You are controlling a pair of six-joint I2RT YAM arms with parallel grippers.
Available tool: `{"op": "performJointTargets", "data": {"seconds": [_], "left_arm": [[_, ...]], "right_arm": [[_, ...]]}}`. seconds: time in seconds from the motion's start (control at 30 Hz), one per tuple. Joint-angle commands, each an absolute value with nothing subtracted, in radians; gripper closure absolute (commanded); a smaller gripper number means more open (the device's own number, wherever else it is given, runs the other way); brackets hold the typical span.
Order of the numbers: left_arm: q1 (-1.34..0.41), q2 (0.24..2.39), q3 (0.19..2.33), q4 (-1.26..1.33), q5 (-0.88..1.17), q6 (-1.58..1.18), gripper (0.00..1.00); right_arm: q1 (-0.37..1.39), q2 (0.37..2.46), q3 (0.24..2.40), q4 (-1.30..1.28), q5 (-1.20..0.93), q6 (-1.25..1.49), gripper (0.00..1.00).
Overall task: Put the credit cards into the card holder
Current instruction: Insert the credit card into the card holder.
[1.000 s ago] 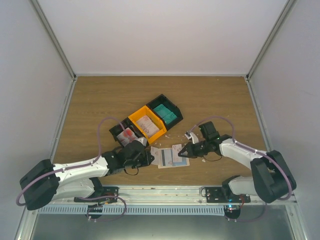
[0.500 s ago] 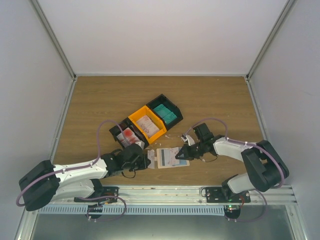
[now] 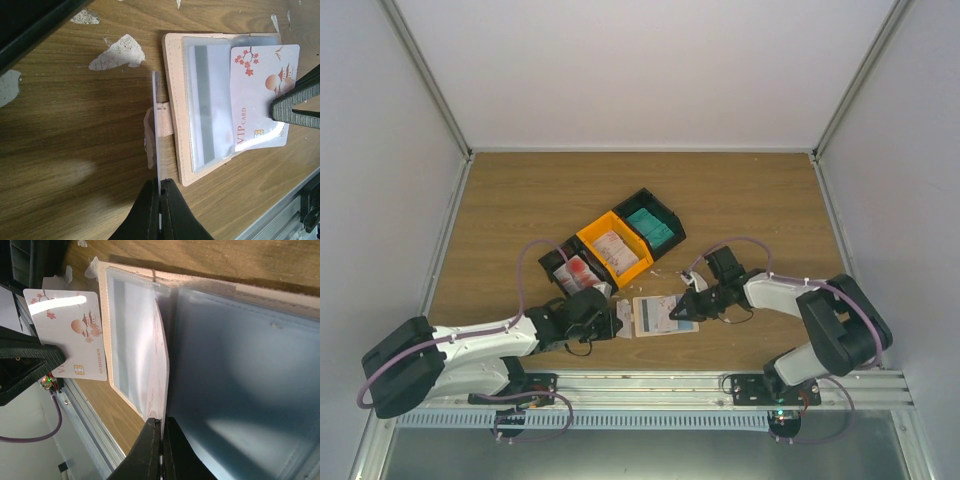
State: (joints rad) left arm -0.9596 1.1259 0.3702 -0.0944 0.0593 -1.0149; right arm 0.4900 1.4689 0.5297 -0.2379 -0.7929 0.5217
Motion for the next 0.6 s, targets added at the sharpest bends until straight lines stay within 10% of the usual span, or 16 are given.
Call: {"op": "performJointTargets", "data": {"seconds": [0.0,0.57], "left_arm": [[-0.968,1.14,0.383,-0.109,0.051,-0.986,1.0],[-0.967,1.234,0.4,-0.121,0.07,-1.003,1.0]], "right_arm": [[0.491,1.52,0.558,-0.253,-0.79,0.509,0.99],[0.477,1.652,0.581,-0.267,-0.897,0.474,0.98]]}}
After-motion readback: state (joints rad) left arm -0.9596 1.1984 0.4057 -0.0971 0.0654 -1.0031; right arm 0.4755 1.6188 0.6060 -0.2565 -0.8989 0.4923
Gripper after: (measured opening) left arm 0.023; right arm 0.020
